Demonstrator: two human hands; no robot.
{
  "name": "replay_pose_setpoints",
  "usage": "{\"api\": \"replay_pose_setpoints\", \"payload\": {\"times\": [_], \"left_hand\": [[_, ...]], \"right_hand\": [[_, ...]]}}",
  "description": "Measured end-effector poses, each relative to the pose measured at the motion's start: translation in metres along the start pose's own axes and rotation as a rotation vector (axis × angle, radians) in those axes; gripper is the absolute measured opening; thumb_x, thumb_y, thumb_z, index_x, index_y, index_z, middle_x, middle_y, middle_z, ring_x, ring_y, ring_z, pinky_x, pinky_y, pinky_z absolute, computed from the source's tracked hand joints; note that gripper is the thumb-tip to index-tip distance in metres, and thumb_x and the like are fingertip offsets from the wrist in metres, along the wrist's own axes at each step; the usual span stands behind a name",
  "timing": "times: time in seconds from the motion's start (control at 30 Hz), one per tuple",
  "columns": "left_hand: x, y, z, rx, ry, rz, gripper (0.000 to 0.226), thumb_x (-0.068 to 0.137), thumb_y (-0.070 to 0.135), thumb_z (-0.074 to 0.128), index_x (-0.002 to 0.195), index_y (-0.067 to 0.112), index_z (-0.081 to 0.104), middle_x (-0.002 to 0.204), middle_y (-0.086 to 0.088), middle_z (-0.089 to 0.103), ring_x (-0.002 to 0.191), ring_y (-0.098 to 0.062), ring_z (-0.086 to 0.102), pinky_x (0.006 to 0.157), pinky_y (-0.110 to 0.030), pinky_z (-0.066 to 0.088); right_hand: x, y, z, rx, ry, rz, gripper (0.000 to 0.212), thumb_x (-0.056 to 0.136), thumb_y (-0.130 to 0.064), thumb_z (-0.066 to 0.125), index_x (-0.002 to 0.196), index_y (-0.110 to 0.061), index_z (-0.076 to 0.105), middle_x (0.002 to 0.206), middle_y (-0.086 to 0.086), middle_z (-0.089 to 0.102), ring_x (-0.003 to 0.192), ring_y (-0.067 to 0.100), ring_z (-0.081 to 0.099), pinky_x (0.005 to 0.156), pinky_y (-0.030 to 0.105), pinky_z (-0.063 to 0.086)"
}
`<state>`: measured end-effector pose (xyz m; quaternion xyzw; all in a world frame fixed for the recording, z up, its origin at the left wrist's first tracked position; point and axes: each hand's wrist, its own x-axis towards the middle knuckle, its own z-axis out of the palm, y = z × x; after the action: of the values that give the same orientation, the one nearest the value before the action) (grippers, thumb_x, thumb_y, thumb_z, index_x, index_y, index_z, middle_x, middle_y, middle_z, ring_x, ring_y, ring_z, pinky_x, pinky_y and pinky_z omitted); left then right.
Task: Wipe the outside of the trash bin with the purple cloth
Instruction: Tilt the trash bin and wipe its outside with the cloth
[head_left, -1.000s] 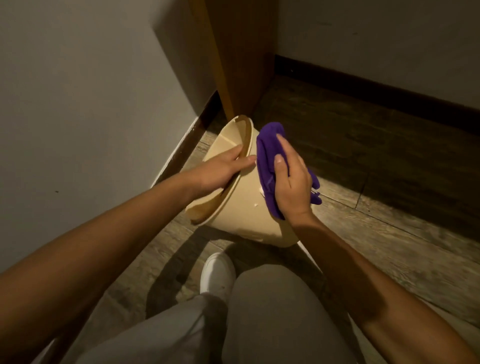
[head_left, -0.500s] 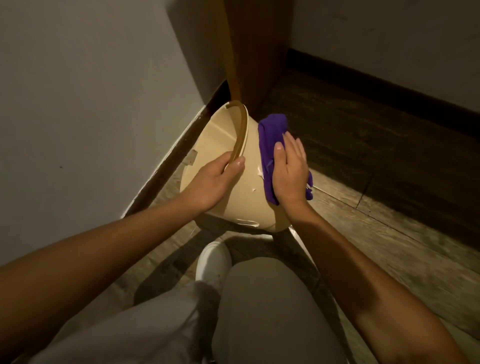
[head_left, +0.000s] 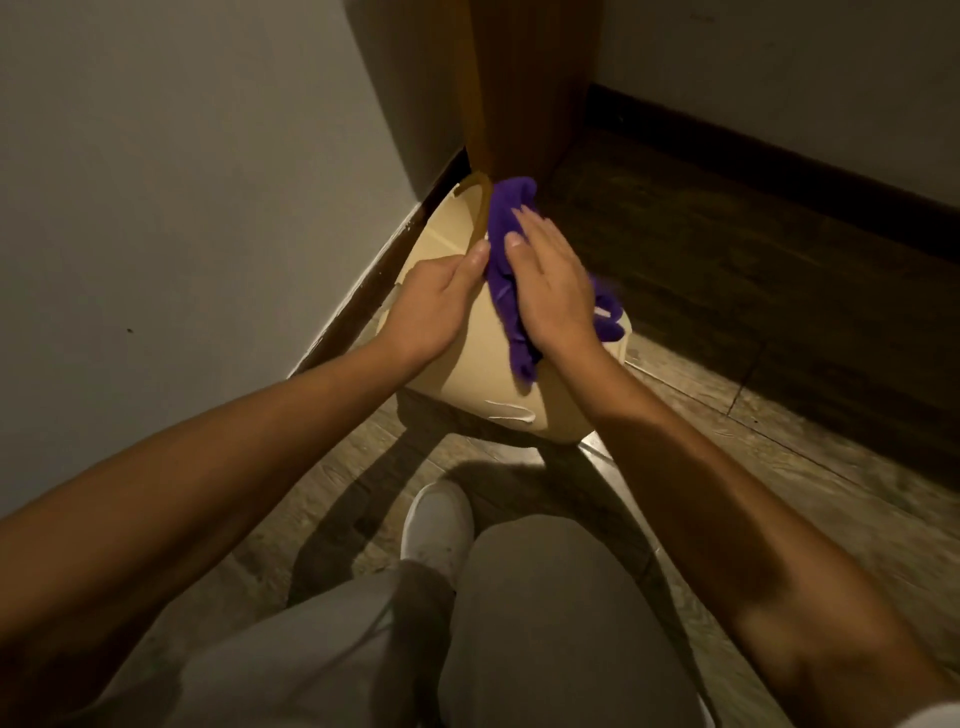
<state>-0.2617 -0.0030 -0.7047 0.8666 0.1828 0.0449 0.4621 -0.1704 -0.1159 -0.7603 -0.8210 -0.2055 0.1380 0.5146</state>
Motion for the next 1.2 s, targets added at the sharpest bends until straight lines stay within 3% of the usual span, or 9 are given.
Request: {"api": "replay_pose_setpoints", "payload": {"times": [0.13, 0.4, 0.5, 0.63, 0.73, 0.8, 0.87, 1.03, 1.2], "left_hand": [[0.006, -0.003, -0.004, -0.090, 0.014, -0.036, 0.054, 0.112, 0.033, 0.034, 0.096, 0.000, 0.073, 0.086, -0.015, 0.073, 0.075, -0.005, 0.067, 0.070, -0.014, 0.049], [0.020, -0.007, -0.003, -0.057, -0.002, -0.166, 0.060, 0.108, 0.049, 0.035, 0.094, 0.002, 0.071, 0.084, -0.013, 0.072, 0.075, -0.019, 0.067, 0.073, -0.029, 0.051], [0.015, -0.006, 0.001, -0.001, 0.055, -0.143, 0.062, 0.107, 0.051, 0.037, 0.082, 0.001, 0.065, 0.070, -0.009, 0.061, 0.058, -0.006, 0.054, 0.065, -0.031, 0.044], [0.004, -0.012, 0.000, 0.011, 0.046, -0.112, 0.060, 0.107, 0.049, 0.038, 0.083, 0.001, 0.066, 0.080, -0.015, 0.068, 0.067, -0.016, 0.060, 0.067, -0.029, 0.045], [-0.002, -0.014, 0.003, 0.051, 0.014, -0.024, 0.051, 0.109, 0.040, 0.039, 0.066, 0.019, 0.057, 0.065, 0.007, 0.062, 0.060, 0.000, 0.055, 0.063, -0.023, 0.043], [-0.005, -0.014, 0.007, 0.058, 0.014, 0.001, 0.048, 0.110, 0.036, 0.040, 0.064, 0.031, 0.052, 0.059, 0.017, 0.061, 0.059, 0.007, 0.056, 0.059, -0.011, 0.040], [-0.005, -0.012, 0.008, 0.078, 0.019, 0.016, 0.047, 0.110, 0.036, 0.039, 0.066, 0.032, 0.053, 0.061, 0.019, 0.063, 0.063, 0.006, 0.059, 0.061, -0.009, 0.040], [0.005, -0.005, 0.002, 0.025, 0.005, 0.012, 0.051, 0.110, 0.037, 0.037, 0.073, 0.013, 0.061, 0.075, -0.009, 0.069, 0.073, -0.019, 0.066, 0.069, -0.039, 0.050], [0.020, -0.013, -0.006, -0.022, 0.061, -0.060, 0.062, 0.110, 0.041, 0.037, 0.091, -0.006, 0.072, 0.081, -0.021, 0.071, 0.074, -0.026, 0.064, 0.068, -0.021, 0.047]], "right_hand": [[-0.033, 0.007, 0.013, -0.144, 0.053, -0.207, 0.048, 0.108, -0.043, 0.043, 0.153, -0.027, 0.048, 0.163, 0.002, 0.045, 0.156, 0.027, 0.030, 0.126, 0.056, 0.020], [-0.069, 0.056, 0.015, -0.360, 0.042, -0.449, 0.055, 0.102, -0.054, 0.047, 0.154, -0.035, 0.042, 0.169, 0.002, 0.032, 0.161, 0.030, 0.016, 0.129, 0.053, 0.002], [-0.066, 0.062, 0.010, -0.317, 0.084, -0.271, 0.053, 0.104, -0.054, 0.042, 0.155, -0.038, 0.040, 0.169, -0.001, 0.034, 0.160, 0.028, 0.018, 0.129, 0.054, 0.007], [-0.045, 0.067, -0.009, -0.186, 0.137, 0.098, 0.054, 0.103, -0.047, 0.044, 0.154, -0.029, 0.044, 0.159, 0.000, 0.050, 0.153, 0.028, 0.036, 0.121, 0.056, 0.033], [-0.013, 0.066, -0.033, -0.016, 0.107, 0.316, 0.047, 0.105, -0.045, 0.050, 0.148, -0.027, 0.053, 0.124, -0.004, 0.069, 0.125, 0.028, 0.063, 0.105, 0.050, 0.051], [0.003, 0.058, -0.042, 0.048, 0.009, 0.354, 0.052, 0.102, -0.055, 0.055, 0.147, -0.029, 0.054, 0.124, -0.003, 0.068, 0.118, 0.026, 0.065, 0.103, 0.051, 0.053], [0.009, 0.046, -0.039, 0.056, -0.049, 0.288, 0.060, 0.098, -0.060, 0.059, 0.149, -0.029, 0.051, 0.132, 0.000, 0.067, 0.120, 0.024, 0.065, 0.104, 0.051, 0.054], [-0.016, 0.026, -0.015, 0.027, 0.021, -0.039, 0.051, 0.100, -0.033, 0.060, 0.150, -0.030, 0.051, 0.156, -0.003, 0.053, 0.145, 0.019, 0.046, 0.120, 0.050, 0.038], [-0.058, 0.038, 0.006, -0.112, -0.019, -0.376, 0.054, 0.092, -0.029, 0.060, 0.146, -0.031, 0.053, 0.164, 0.000, 0.043, 0.159, 0.020, 0.023, 0.130, 0.044, 0.008]]}}
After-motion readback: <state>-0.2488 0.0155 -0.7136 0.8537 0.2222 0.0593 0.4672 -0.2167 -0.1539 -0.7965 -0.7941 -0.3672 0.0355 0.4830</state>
